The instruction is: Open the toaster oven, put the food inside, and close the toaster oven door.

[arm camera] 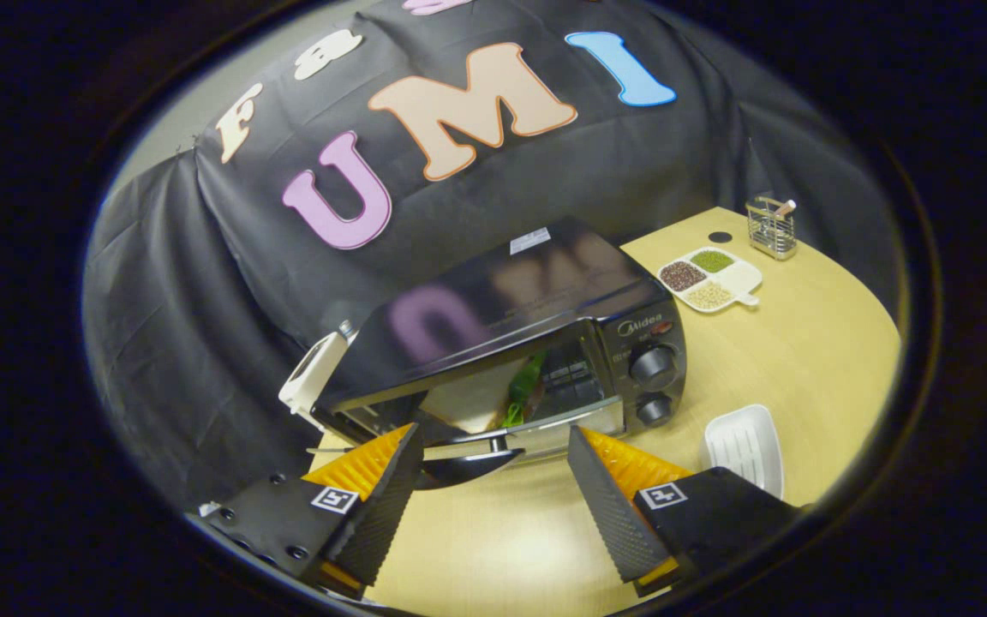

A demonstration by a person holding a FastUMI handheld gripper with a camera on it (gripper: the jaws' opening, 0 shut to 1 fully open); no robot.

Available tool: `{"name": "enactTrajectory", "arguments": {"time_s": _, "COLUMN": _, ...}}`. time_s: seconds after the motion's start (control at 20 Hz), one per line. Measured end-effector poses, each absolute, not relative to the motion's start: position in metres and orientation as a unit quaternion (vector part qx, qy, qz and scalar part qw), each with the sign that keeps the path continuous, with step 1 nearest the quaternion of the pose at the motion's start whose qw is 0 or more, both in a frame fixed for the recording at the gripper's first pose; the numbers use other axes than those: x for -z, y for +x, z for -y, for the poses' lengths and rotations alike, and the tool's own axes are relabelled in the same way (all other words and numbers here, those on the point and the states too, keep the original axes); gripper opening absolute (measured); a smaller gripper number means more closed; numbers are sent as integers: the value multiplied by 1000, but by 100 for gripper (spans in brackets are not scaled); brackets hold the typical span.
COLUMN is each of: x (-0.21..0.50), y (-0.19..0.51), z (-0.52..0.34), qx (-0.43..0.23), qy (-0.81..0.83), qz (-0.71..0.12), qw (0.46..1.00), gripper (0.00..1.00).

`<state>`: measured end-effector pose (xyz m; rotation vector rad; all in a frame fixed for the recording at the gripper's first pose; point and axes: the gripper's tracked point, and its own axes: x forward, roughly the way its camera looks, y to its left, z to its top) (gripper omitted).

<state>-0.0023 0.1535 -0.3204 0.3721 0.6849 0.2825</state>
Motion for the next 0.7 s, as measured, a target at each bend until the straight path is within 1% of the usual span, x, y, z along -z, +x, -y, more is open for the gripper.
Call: {"name": "enactTrajectory", "arguments": {"time_s": 0.7, "x": 316, "y": 38, "z": -164, "qx": -111, "qy": 207, "qz": -301, "qw": 924, "gripper": 100}}
